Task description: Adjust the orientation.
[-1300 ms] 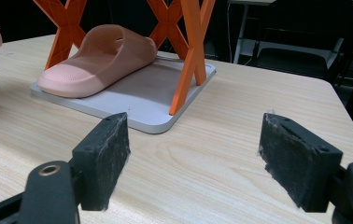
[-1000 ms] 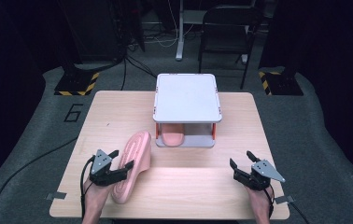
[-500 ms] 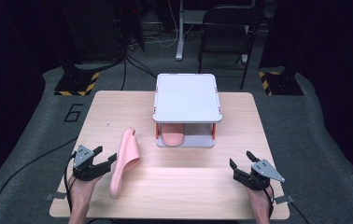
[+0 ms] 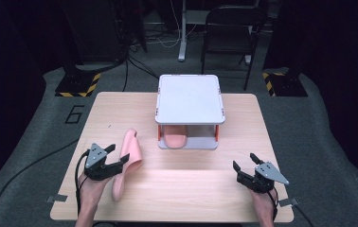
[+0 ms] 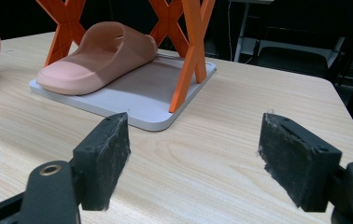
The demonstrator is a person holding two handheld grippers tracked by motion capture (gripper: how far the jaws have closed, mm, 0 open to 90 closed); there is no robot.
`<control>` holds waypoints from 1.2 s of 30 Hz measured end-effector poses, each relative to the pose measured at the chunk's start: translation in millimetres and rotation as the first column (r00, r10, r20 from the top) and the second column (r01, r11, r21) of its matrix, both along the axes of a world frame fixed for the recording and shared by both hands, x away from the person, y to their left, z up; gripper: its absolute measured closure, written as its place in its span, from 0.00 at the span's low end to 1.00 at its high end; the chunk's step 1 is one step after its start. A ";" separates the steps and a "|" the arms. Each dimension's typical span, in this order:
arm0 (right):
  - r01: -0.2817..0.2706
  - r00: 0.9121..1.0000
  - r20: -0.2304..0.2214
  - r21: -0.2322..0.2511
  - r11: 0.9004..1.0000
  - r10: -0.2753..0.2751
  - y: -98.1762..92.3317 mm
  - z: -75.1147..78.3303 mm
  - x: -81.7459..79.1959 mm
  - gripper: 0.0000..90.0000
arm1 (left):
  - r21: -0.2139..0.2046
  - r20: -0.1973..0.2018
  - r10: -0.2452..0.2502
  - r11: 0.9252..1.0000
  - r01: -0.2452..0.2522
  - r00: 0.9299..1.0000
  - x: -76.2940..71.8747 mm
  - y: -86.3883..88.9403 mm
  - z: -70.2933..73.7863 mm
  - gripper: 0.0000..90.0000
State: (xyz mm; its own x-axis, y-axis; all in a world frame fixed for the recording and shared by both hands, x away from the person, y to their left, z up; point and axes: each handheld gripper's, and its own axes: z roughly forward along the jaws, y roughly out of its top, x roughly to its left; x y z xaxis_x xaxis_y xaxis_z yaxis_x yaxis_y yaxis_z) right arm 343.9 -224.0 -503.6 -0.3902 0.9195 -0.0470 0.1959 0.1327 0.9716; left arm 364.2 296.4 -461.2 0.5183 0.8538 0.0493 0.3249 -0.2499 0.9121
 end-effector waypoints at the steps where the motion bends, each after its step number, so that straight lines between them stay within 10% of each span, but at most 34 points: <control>1: 0.001 1.000 0.002 -0.001 1.000 -0.001 -0.2 0.0 0.0 0.27 | 0.009 -0.010 0.010 1.000 -0.010 1.000 0.4 1.1 -2.1 0.34; 11: -0.001 1.000 -0.002 0.003 1.000 0.001 0.6 0.4 -0.5 0.27 | -0.061 -0.013 0.125 0.990 -0.125 0.992 -6.4 44.0 -5.7 0.35; 22: -0.007 1.000 -0.004 -0.005 1.000 0.007 1.0 0.2 -0.3 0.27 | -0.073 -0.060 0.246 0.965 -0.250 0.967 -5.2 88.1 -21.3 0.36; 30: -0.004 1.000 -0.004 0.001 1.000 0.004 2.6 0.3 -0.3 0.27 | 0.000 -0.133 0.255 0.966 -0.258 0.958 12.6 83.2 -44.2 0.39; 36: -0.001 1.000 0.003 0.001 1.000 0.001 -0.2 -0.1 -0.2 0.27 | -0.074 -0.096 0.280 0.955 -0.287 0.955 2.8 87.5 -43.8 0.36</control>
